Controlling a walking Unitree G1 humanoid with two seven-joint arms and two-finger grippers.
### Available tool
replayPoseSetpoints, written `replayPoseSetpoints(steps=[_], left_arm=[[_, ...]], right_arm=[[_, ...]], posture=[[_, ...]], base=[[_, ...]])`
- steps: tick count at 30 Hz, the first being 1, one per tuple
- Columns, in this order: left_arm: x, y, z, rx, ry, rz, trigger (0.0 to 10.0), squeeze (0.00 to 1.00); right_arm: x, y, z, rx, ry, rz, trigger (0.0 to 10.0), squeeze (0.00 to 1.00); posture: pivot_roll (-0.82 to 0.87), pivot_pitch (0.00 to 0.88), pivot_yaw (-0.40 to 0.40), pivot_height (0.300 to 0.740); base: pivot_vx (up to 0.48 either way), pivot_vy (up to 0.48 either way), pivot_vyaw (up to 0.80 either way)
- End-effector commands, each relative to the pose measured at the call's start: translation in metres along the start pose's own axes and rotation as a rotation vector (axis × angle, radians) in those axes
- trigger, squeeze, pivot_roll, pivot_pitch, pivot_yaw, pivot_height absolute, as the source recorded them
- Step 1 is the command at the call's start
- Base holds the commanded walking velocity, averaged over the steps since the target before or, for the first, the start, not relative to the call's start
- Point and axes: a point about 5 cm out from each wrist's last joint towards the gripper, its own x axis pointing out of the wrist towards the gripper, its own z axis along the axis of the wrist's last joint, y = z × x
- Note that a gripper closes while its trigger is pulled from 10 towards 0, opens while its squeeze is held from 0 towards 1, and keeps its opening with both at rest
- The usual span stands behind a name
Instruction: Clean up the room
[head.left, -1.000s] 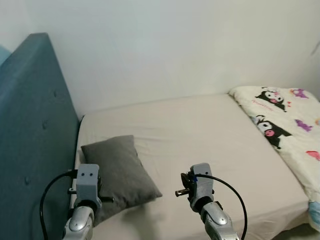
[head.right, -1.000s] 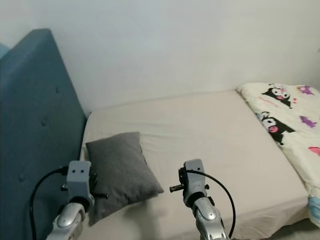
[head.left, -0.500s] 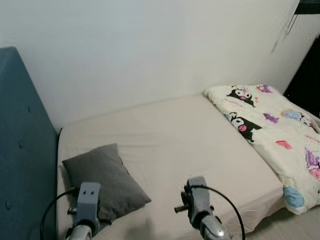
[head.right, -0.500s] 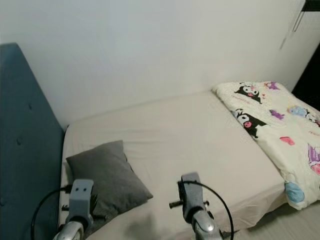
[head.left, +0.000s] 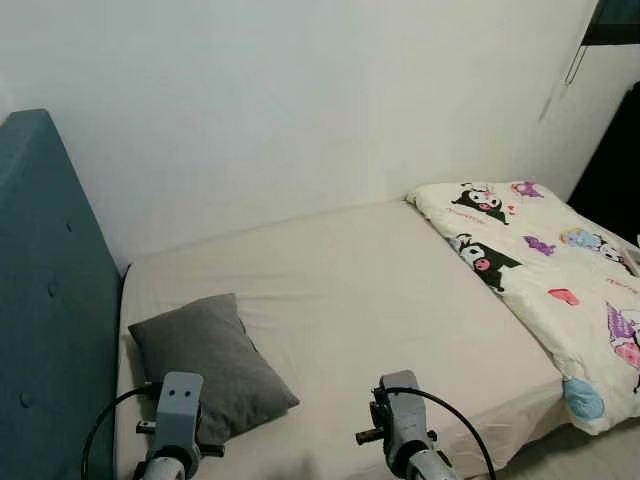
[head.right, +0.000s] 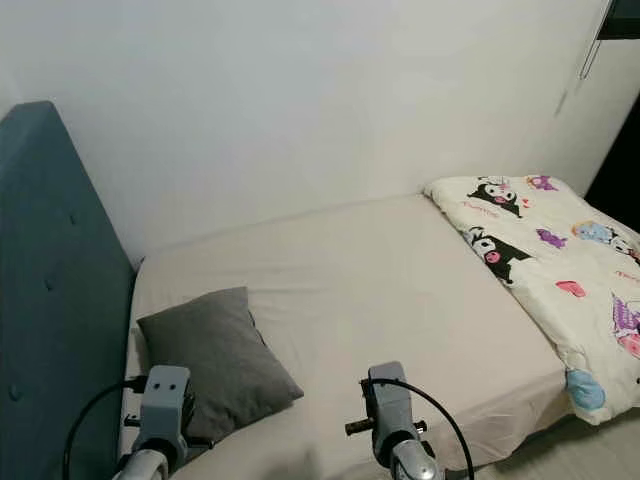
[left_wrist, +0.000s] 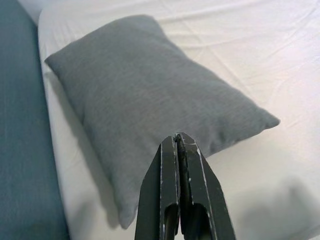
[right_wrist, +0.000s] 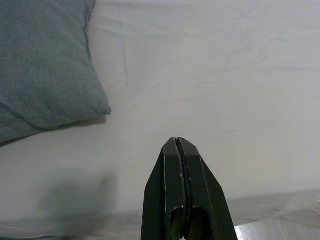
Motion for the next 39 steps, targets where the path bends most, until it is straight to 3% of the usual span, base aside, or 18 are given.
replayPoseSetpoints(steps=[1, 19, 39], left_arm=[[-0.002, -0.0023, -0.0053, 0.011, 0.014, -0.014, 10.0, 0.0], [-0.0053, -0.0096, -0.0116, 0.019, 0.019, -0.037, 10.0, 0.0], [0.0004, -0.0041, -0.0072, 0.006, 0.017, -0.018, 10.0, 0.0]], right_arm=[[-0.0017, 0.0023, -0.0058, -0.005, 0.018, 0.002, 10.0, 0.0], [-0.0026, 0.0009, -0.0096, 0.015, 0.028, -0.037, 10.0, 0.0], [0.0003, -0.0041, -0.0035, 0.023, 0.012, -0.066, 10.0, 0.0]], posture=[[-0.02, 0.022, -0.065, 0.74], [-0.02, 0.0, -0.072, 0.74], [-0.03, 0.025, -0.056, 0.74]], base=[[0.0, 0.0, 0.0], [0.0, 0.0, 0.0], [0.0, 0.0, 0.0]])
